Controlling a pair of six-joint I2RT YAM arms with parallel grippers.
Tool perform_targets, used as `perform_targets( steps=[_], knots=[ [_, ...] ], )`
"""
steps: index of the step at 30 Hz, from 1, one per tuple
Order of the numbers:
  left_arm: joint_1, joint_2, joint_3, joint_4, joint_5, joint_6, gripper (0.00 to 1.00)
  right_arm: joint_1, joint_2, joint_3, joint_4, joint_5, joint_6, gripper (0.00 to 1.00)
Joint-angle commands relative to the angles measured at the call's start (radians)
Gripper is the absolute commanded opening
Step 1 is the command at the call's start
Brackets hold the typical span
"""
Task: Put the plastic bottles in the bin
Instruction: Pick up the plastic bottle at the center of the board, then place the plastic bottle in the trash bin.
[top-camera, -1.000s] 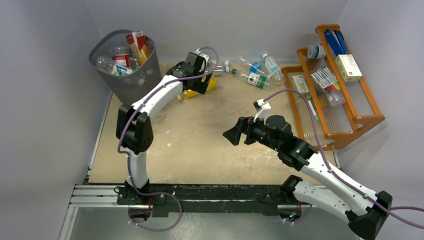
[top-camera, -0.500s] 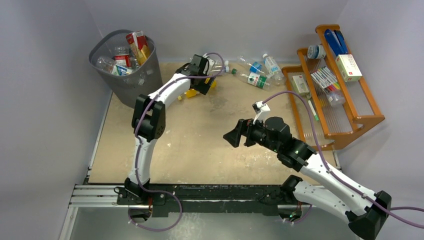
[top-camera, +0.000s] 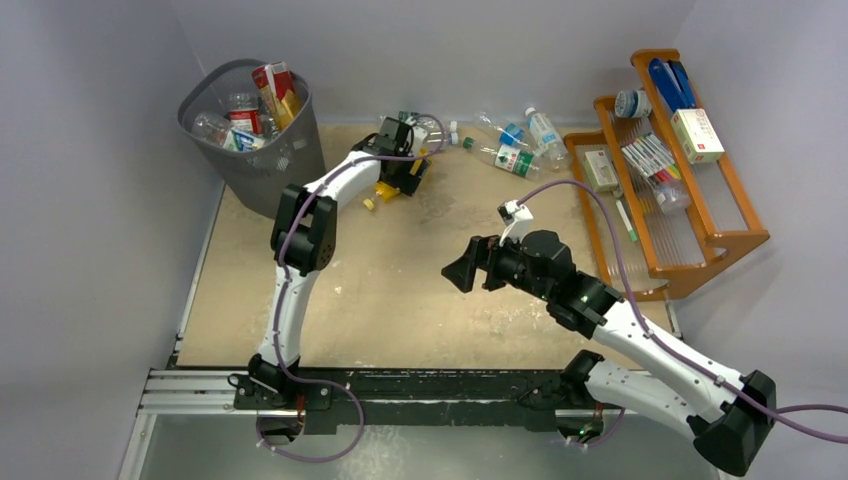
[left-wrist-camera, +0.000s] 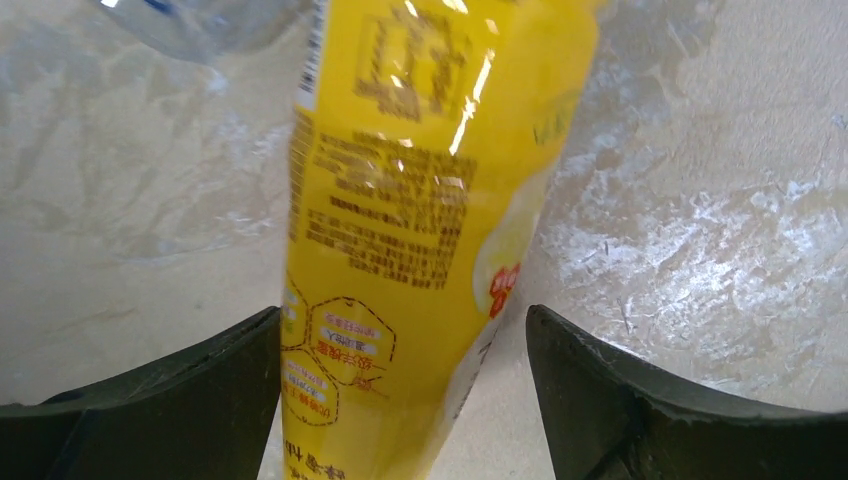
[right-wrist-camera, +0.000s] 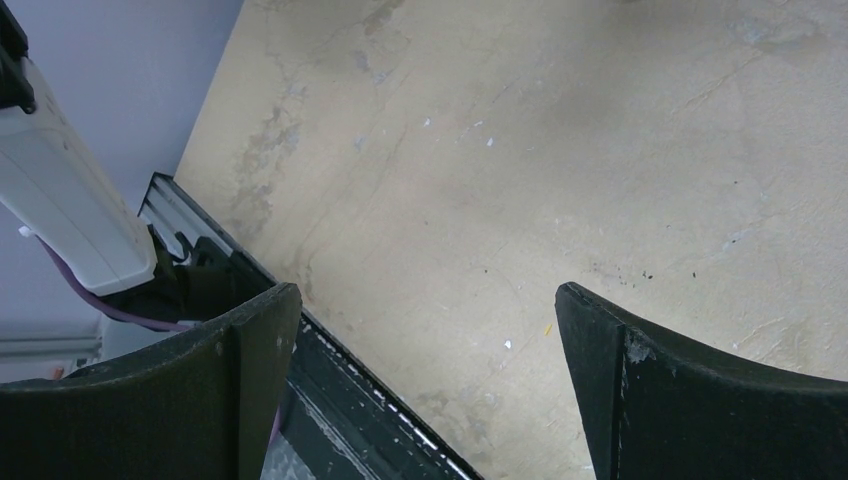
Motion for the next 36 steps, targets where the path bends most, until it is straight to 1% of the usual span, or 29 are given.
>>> perform_targets(
  steps=[1, 3, 7, 8, 9, 11, 16, 20, 22, 24, 28, 32, 36],
  knots=[
    [-0.002, -0.048, -0.062, 0.075, 0.071, -0.031, 0.82, 0.003, 0.009, 0.006, 0.054, -0.026, -0.006, 1.0],
    [-0.002, -0.084, -0.103, 0.094, 0.063, -0.056, 0.74, 0.003, 0.008, 0.01, 0.051, -0.029, -0.005, 1.0],
    [-0.003, -0.155, -0.145, 0.099, 0.061, -0.118, 0.53, 0.003, -0.009, 0.011, 0.04, -0.034, -0.003, 1.0],
    [-0.002, -0.178, -0.156, 0.097, 0.062, -0.134, 0.5, 0.003, -0.019, 0.012, 0.035, -0.032, -0.004, 1.0],
    [-0.001, -0.201, -0.167, 0.098, 0.064, -0.146, 0.48, 0.003, -0.027, 0.013, 0.032, -0.03, -0.005, 1.0],
    [-0.002, -0.253, -0.188, 0.091, 0.066, -0.164, 0.48, 0.003, -0.045, 0.013, 0.032, -0.011, -0.001, 1.0],
    [-0.003, -0.417, -0.204, 0.061, 0.068, -0.22, 0.47, 0.003, -0.098, -0.005, 0.029, -0.022, 0.03, 1.0],
    [0.016, -0.558, -0.17, 0.039, 0.074, -0.266, 0.48, 0.003, -0.136, -0.031, 0.053, -0.048, 0.06, 1.0],
    [0.061, -0.599, -0.122, 0.01, 0.103, -0.302, 0.48, 0.003, -0.149, -0.047, 0.074, -0.072, 0.077, 1.0],
    [0.13, -0.64, -0.086, -0.002, 0.156, -0.355, 0.48, 0.003, -0.157, -0.064, 0.089, -0.088, 0.091, 1.0],
    [0.257, -0.703, -0.045, 0.017, 0.248, -0.423, 0.48, 0.003, -0.171, -0.096, 0.118, -0.107, 0.116, 1.0],
    [0.346, -0.724, 0.011, 0.012, 0.273, -0.464, 0.48, 0.003, -0.175, -0.117, 0.143, -0.122, 0.136, 1.0],
    [0.423, -0.763, -0.01, 0.048, 0.266, -0.502, 0.48, 0.003, -0.174, -0.12, 0.15, -0.123, 0.14, 1.0]
  ],
)
